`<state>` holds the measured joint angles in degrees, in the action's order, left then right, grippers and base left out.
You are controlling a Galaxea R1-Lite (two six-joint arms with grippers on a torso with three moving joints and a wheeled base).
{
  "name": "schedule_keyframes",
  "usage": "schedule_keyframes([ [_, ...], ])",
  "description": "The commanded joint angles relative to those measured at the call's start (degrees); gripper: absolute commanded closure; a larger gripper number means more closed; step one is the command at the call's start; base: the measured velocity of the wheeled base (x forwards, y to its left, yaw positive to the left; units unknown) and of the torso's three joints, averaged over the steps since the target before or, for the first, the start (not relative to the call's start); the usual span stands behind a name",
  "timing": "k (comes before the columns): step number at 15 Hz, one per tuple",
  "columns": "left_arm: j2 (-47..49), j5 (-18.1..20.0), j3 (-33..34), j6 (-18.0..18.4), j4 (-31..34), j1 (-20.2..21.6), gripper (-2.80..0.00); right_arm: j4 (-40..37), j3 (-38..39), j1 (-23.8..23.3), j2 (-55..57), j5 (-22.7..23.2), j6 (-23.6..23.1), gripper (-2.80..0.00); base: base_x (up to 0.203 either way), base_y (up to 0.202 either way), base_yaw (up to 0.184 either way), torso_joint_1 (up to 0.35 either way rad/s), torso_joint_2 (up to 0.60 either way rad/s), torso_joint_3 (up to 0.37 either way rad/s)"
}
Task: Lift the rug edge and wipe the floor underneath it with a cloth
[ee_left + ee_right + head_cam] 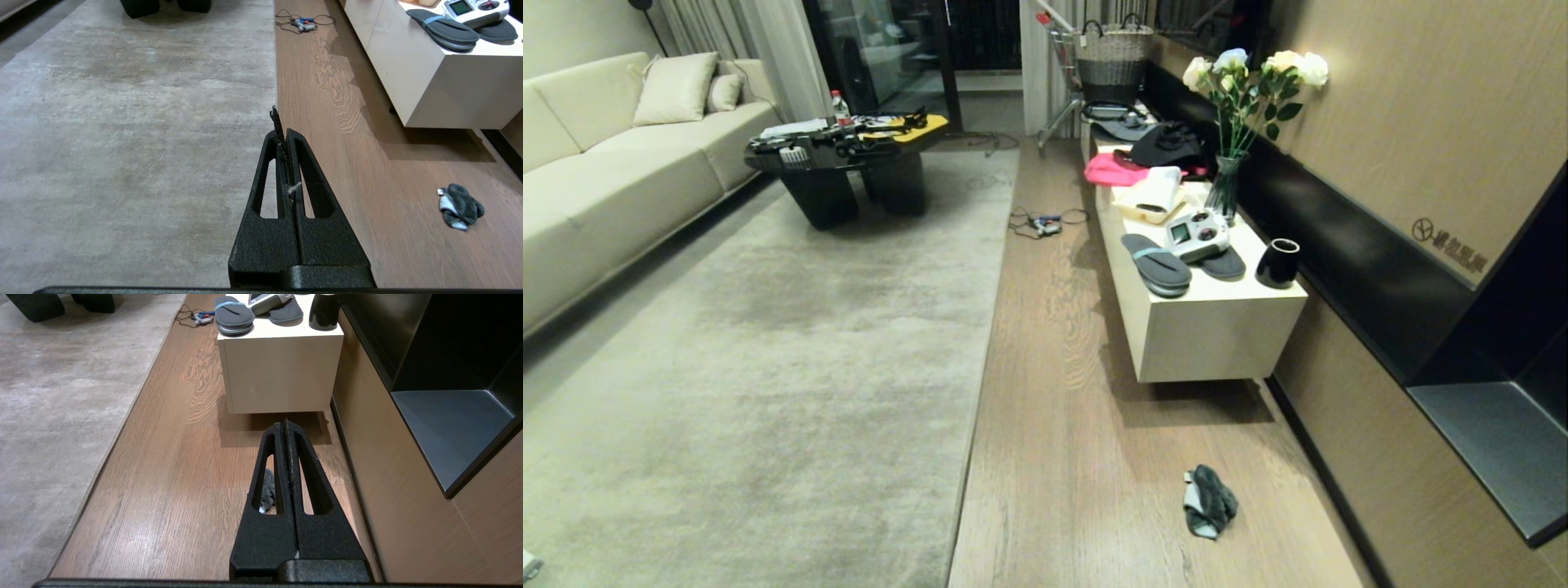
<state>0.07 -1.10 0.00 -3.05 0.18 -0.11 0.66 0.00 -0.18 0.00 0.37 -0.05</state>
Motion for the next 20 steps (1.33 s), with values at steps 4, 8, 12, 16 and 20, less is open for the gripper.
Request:
schedule_keyframes([
  [4, 0.0, 0.0, 0.0, 0.0, 0.0, 0.0, 0.0, 0.2, 0.0, 0.0, 0.1, 0.0, 0.4, 0.0, 0.0, 0.0, 0.0, 0.0, 0.0, 0.0],
  [8, 0.0, 0.0, 0.0, 0.0, 0.0, 0.0, 0.0, 0.1, 0.0, 0.0, 0.1, 0.0, 0.6, 0.0, 0.0, 0.0, 0.0, 0.0, 0.0, 0.0],
  [12, 0.0, 0.0, 0.0, 0.0, 0.0, 0.0, 0.0, 0.2, 0.0, 0.0, 0.1, -0.9, 1.9, 0.0, 0.0, 0.0, 0.0, 0.0, 0.0, 0.0],
  [16, 0.0, 0.0, 0.0, 0.0, 0.0, 0.0, 0.0, 0.3, 0.0, 0.0, 0.1, -0.9, 1.9, 0.0, 0.0, 0.0, 0.0, 0.0, 0.0, 0.0],
  [20, 0.0, 0.0, 0.0, 0.0, 0.0, 0.0, 0.0, 0.1, 0.0, 0.0, 0.1, -0.9, 1.5, 0.0, 0.0, 0.0, 0.0, -0.002, -0.06, -0.082],
])
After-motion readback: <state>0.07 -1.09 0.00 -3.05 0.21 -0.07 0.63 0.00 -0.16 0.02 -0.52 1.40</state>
